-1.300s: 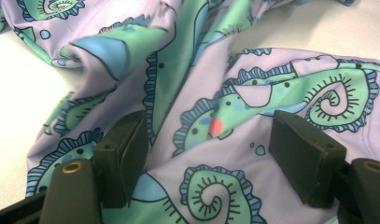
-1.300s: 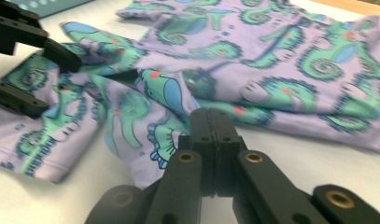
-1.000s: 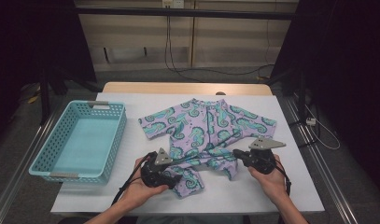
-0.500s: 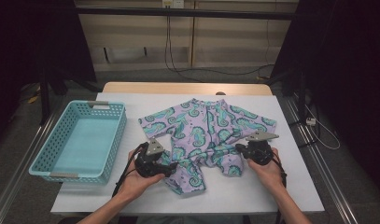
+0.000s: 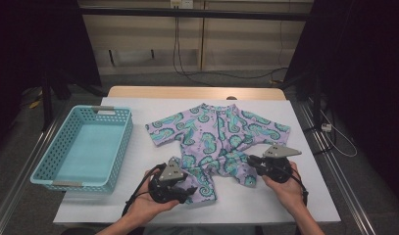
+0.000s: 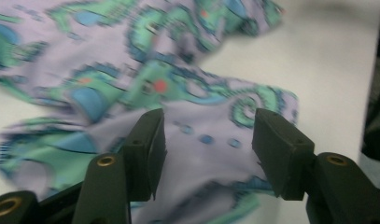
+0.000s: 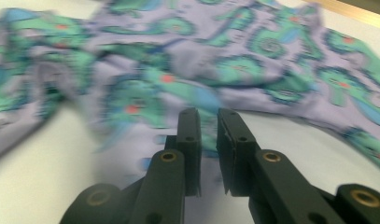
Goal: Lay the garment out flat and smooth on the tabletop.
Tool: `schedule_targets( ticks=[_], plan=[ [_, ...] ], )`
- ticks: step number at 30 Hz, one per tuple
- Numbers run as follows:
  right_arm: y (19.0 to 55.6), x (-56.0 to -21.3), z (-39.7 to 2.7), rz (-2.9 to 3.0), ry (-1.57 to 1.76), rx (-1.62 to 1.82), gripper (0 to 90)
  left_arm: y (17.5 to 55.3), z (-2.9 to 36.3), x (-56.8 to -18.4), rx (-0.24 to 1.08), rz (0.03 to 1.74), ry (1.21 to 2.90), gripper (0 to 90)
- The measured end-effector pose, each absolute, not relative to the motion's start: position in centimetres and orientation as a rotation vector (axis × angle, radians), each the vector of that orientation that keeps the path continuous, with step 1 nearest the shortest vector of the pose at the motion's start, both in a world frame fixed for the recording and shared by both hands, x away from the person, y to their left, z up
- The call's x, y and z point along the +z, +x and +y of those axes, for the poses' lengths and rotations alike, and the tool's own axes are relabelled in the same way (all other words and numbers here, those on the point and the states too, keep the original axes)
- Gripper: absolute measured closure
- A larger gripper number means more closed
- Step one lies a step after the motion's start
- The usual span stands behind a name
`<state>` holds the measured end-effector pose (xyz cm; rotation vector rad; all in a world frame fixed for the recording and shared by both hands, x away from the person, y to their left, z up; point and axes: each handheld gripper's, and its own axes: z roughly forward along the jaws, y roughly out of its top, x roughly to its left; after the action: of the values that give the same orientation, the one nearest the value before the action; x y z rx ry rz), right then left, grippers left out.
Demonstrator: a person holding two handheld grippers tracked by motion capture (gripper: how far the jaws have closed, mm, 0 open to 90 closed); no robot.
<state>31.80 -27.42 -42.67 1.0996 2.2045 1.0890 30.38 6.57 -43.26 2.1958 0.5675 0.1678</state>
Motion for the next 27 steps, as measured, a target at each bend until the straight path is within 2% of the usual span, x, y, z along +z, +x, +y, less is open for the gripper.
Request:
schedule_targets(
  ticks=[3,7,10,13,15,16,17,19,21,27],
  plan=[
    [30.7,-42.6,-25.8,2.274,1.021,1.117,79.1,30.0,6.3,-43.8,0.139,0.559,2.236,39.4],
    [30.3,-43.2,-24.3,2.369,0.963,1.082,72.2,29.9,6.3,-44.8,0.136,0.547,2.290,33.6],
    [30.7,-44.0,-24.0,2.406,0.981,1.017,65.4,29.9,5.8,-45.3,0.192,0.496,2.334,33.8],
    [31.1,-44.6,-24.0,2.435,0.992,0.979,63.0,30.0,5.4,-45.3,0.203,0.507,2.332,33.5],
    [31.3,-45.1,-23.9,2.453,0.986,0.944,65.1,30.1,5.3,-45.1,0.210,0.502,2.343,40.2],
    [31.4,-45.3,-23.7,2.455,0.976,0.933,66.6,30.2,5.3,-45.0,0.213,0.514,2.332,49.3],
    [31.4,-45.3,-23.6,2.461,0.974,0.946,71.8,30.4,5.3,-45.0,0.234,0.524,2.328,62.2],
    [31.5,-45.1,-23.4,2.454,0.969,0.932,83.5,31.0,5.6,-44.8,0.207,0.552,2.299,78.0],
    [31.4,-44.6,-23.4,2.440,0.969,0.977,87.7,31.6,6.1,-44.0,0.179,0.571,2.261,82.4],
    [31.0,-42.7,-24.0,2.396,0.990,1.158,88.5,32.0,7.4,-41.1,0.131,0.588,2.111,82.7]
  ],
)
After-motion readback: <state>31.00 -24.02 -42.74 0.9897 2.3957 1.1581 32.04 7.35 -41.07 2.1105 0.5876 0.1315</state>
